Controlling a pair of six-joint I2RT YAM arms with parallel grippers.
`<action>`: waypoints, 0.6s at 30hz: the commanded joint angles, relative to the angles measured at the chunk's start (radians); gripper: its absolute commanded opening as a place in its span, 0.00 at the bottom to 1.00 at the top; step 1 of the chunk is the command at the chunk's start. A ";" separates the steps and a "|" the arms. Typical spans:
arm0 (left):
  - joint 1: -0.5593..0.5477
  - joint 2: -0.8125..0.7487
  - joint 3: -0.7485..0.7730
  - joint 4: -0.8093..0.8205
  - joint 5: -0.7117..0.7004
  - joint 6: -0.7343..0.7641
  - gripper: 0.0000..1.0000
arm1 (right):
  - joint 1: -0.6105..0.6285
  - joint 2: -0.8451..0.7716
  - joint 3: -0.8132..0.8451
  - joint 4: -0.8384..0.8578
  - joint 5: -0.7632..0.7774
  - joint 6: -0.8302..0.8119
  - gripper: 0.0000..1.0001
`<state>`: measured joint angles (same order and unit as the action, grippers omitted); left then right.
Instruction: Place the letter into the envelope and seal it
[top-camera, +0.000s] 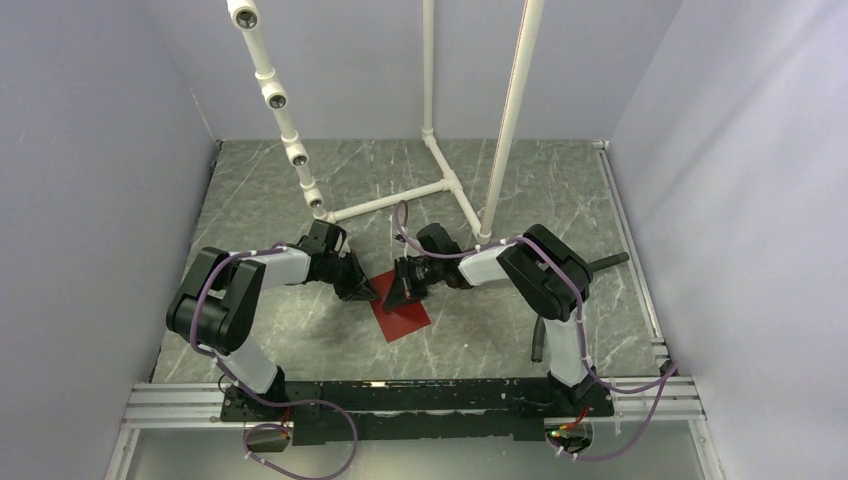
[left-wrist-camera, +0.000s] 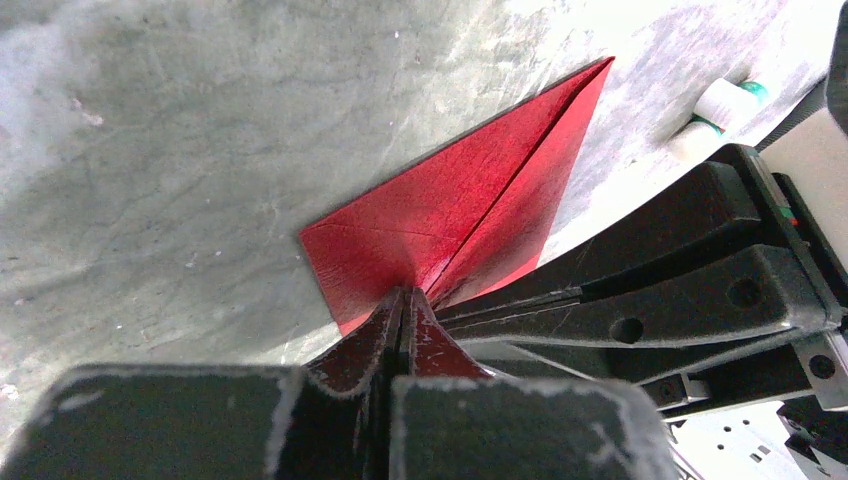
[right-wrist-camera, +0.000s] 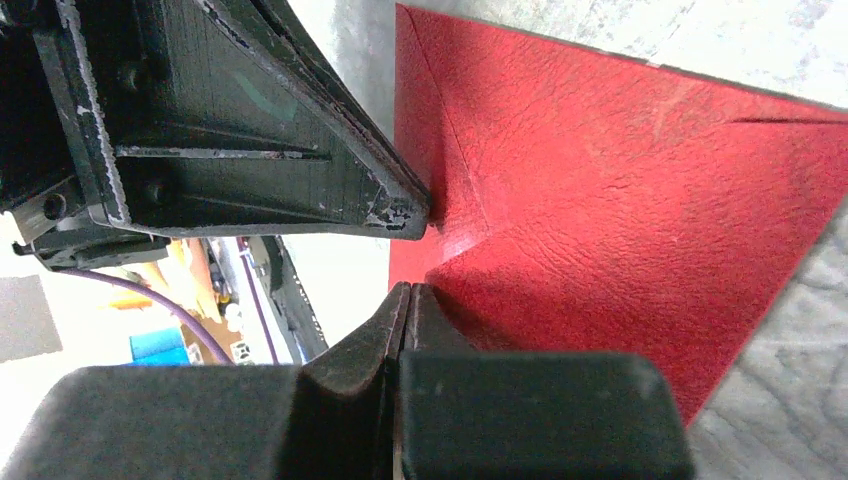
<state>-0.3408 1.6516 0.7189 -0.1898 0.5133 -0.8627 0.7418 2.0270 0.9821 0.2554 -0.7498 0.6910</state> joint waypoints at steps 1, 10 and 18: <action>-0.012 0.050 -0.060 -0.080 -0.203 0.039 0.02 | -0.009 0.007 -0.075 -0.023 0.078 -0.001 0.00; -0.012 0.061 -0.058 -0.084 -0.204 0.054 0.02 | -0.031 -0.079 -0.101 0.103 0.054 0.087 0.05; -0.012 0.070 -0.054 -0.079 -0.198 0.061 0.02 | -0.045 -0.078 -0.109 0.196 0.026 0.137 0.06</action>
<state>-0.3408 1.6512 0.7170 -0.1864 0.5144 -0.8593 0.7036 1.9800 0.8795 0.3656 -0.7372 0.8059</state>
